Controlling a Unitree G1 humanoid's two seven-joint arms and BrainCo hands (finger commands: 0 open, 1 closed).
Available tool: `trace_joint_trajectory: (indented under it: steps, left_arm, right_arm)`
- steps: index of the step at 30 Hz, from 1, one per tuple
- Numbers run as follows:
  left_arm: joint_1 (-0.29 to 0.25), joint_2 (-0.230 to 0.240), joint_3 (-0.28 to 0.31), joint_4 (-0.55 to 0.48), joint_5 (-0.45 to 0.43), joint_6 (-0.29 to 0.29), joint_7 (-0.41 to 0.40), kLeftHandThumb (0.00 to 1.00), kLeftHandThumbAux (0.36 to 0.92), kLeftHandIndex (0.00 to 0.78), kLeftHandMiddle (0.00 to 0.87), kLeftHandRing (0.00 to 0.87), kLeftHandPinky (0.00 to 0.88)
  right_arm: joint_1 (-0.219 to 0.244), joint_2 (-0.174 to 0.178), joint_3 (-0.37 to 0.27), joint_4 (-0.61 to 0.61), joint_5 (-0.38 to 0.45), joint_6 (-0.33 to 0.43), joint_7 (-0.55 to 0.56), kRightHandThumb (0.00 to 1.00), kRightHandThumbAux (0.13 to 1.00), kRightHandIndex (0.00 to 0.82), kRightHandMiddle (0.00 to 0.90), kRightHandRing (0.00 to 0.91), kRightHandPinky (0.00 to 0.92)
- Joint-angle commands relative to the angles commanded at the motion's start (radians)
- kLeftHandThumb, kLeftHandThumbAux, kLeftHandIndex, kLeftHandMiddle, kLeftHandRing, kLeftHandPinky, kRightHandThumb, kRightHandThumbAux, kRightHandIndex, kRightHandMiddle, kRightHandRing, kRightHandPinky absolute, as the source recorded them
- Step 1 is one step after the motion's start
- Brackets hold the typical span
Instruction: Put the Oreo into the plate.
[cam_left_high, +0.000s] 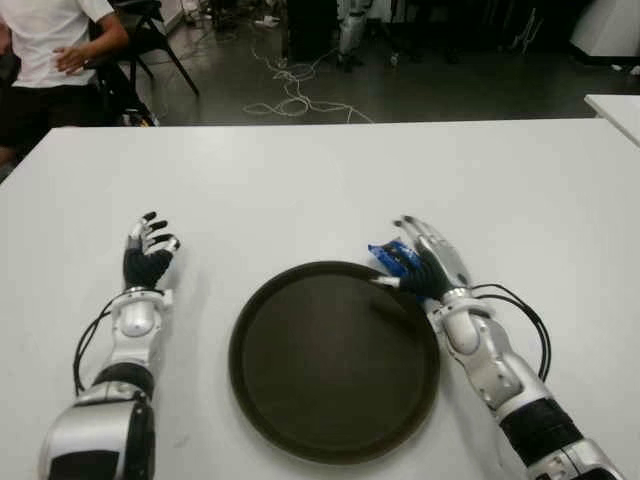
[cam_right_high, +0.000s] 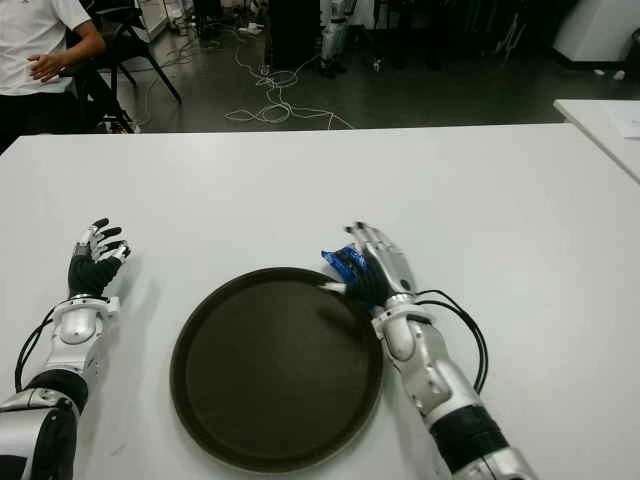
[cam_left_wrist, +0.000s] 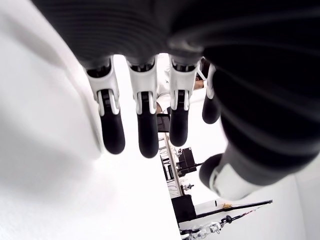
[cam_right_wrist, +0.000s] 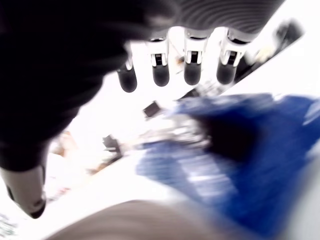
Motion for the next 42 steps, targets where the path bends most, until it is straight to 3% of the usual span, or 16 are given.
trace_joint_trajectory:
  steps: [3, 9, 17, 24, 34, 42]
  left_arm:
    - [0.0, -0.002, 0.004, 0.0, -0.005, 0.001, -0.003, 0.276, 0.754, 0.143, 0.221, 0.245, 0.283]
    - [-0.001, -0.003, 0.01, 0.0, -0.013, 0.004, -0.012, 0.293, 0.734, 0.141, 0.217, 0.238, 0.281]
    - [-0.001, 0.0, 0.006, 0.0, -0.007, 0.006, -0.011, 0.314, 0.734, 0.148, 0.229, 0.252, 0.297]
    - [-0.001, 0.001, 0.002, 0.0, -0.002, 0.006, -0.007, 0.308, 0.72, 0.152, 0.235, 0.262, 0.312]
    - [0.0, 0.004, -0.009, 0.0, 0.011, 0.004, 0.001, 0.291, 0.725, 0.153, 0.231, 0.254, 0.295]
    - [0.0, 0.003, -0.003, -0.001, 0.01, 0.004, 0.0, 0.296, 0.714, 0.149, 0.228, 0.251, 0.298]
  right_arm:
    - [-0.003, 0.005, -0.015, 0.026, 0.067, -0.063, 0.049, 0.0, 0.55, 0.0, 0.0, 0.0, 0.002]
    - [-0.015, 0.019, -0.046, 0.089, 0.198, -0.161, 0.163, 0.0, 0.593, 0.0, 0.0, 0.0, 0.0]
    - [-0.045, 0.037, -0.069, 0.18, 0.27, -0.258, 0.246, 0.0, 0.652, 0.0, 0.002, 0.0, 0.0]
    - [-0.073, 0.077, -0.086, 0.275, 0.358, -0.355, 0.346, 0.0, 0.708, 0.0, 0.006, 0.0, 0.0]
    - [-0.1, 0.107, -0.11, 0.354, 0.391, -0.434, 0.41, 0.0, 0.768, 0.0, 0.003, 0.0, 0.0]
    - [-0.101, 0.098, -0.121, 0.346, 0.367, -0.451, 0.388, 0.0, 0.789, 0.0, 0.0, 0.0, 0.0]
